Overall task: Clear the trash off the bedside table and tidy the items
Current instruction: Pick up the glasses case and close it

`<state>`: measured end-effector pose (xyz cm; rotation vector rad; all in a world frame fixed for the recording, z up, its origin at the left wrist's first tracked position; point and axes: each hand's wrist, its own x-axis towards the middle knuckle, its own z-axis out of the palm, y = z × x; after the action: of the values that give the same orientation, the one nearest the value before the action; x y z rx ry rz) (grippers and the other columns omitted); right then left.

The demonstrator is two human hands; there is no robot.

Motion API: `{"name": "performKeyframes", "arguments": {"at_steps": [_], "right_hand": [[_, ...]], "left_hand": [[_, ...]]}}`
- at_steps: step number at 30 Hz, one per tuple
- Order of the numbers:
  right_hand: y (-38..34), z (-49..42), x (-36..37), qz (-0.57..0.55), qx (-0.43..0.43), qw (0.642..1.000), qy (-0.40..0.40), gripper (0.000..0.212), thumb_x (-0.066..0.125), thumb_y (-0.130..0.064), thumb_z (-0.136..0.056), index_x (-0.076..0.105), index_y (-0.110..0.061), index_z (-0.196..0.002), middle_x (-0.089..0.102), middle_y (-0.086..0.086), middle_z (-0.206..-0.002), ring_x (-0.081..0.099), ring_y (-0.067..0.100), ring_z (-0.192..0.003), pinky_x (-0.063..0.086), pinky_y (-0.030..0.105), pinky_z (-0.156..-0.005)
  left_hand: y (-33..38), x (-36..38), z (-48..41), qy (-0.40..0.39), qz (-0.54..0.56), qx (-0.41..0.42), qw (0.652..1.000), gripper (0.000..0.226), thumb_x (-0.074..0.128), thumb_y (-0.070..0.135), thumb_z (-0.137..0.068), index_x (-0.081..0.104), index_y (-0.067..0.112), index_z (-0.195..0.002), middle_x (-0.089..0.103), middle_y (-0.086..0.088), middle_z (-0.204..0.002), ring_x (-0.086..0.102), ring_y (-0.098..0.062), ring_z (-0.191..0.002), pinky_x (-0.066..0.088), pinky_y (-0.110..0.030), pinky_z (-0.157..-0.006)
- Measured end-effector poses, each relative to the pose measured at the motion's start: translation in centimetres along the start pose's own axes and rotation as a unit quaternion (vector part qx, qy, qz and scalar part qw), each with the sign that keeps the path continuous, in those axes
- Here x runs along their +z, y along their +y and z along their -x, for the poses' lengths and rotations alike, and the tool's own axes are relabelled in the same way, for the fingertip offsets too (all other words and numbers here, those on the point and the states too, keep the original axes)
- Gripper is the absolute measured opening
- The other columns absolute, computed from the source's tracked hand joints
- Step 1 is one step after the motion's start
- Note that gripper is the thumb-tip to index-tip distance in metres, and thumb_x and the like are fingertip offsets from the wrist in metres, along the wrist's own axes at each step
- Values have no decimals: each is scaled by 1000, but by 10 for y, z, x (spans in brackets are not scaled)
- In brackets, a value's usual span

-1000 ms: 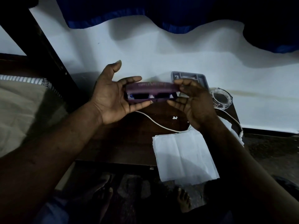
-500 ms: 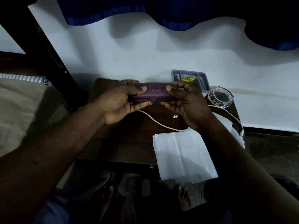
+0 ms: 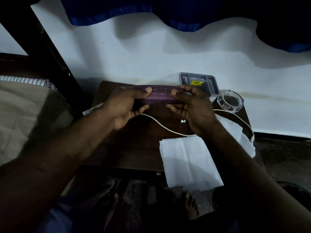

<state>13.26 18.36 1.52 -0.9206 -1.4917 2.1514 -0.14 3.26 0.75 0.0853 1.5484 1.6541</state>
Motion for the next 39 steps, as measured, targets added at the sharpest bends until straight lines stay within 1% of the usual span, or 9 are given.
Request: {"name": "performKeyframes", "arguments": {"at_steps": [8,11,14,18,22,26,30,34,39], "right_hand": [[0,-4,-6,17,7,999,-39,45,74,-4,-90,58,-12,-130,72,18,-122,74,23,-83,60,26,-74],[4,-7,-12,128,-42,990,-36,56,80,-4,-84,59,-20,-134,70,8,-119,74,21,-94,61,26,-74],[7,-10,-21,414,-193,889,-29,62,90,-19,-75,66,-27,-131,64,-6,-124,68,12,-107,59,28,-89],[15,-6,-17,567,-251,779,-92,69,92,-32,-67,66,-22,-131,66,2,-127,62,20,-114,48,30,-98],[17,-5,-12,622,-273,731,-67,70,87,-35,-68,65,-22,-133,67,3,-127,58,29,-117,42,34,-100],[15,-8,-9,632,-290,718,-23,67,86,-35,-66,68,-22,-129,71,1,-126,56,31,-117,41,34,-100],[17,-14,-4,654,-292,698,13,66,83,-36,-66,67,-26,-129,71,-2,-124,55,31,-118,43,40,-99],[18,-23,2,670,-298,678,49,60,78,-38,-69,67,-28,-127,72,-2,-120,54,32,-118,40,41,-96],[24,-37,13,693,-312,645,76,55,71,-39,-69,67,-27,-122,73,-4,-113,51,31,-114,31,41,-94]], "left_hand": [[5,-5,-3,17,9,2,1000,20,83,21,-83,73,16,-99,75,-4,-85,71,-15,-64,55,-20,-54],[4,-6,-3,16,-10,7,1000,20,84,19,-82,72,15,-98,76,-4,-85,69,-16,-66,55,-20,-54],[1,-7,-2,25,-74,14,997,43,87,17,-79,65,8,-115,76,-10,-91,70,-16,-67,55,-21,-54],[-7,-4,-2,31,-98,-11,995,50,85,12,-81,59,2,-124,73,-12,-87,67,-14,-61,55,-19,-52],[-7,-5,-2,23,-95,-29,995,46,83,12,-83,60,2,-122,74,-13,-88,70,-17,-64,59,-23,-57],[-3,-11,-5,48,-160,5,986,35,83,11,-84,65,3,-113,75,-20,-97,70,-23,-69,61,-29,-63],[-1,-23,-13,107,-287,128,943,26,86,9,-79,70,8,-100,74,-11,-86,64,-23,-64,56,-38,-70],[5,-35,-17,142,-407,205,879,25,85,18,-74,72,23,-94,76,7,-85,72,-15,-80,60,-37,-85],[6,-35,-17,141,-529,264,794,25,81,26,-72,71,29,-95,74,8,-94,69,-18,-93,51,-39,-96]]}}
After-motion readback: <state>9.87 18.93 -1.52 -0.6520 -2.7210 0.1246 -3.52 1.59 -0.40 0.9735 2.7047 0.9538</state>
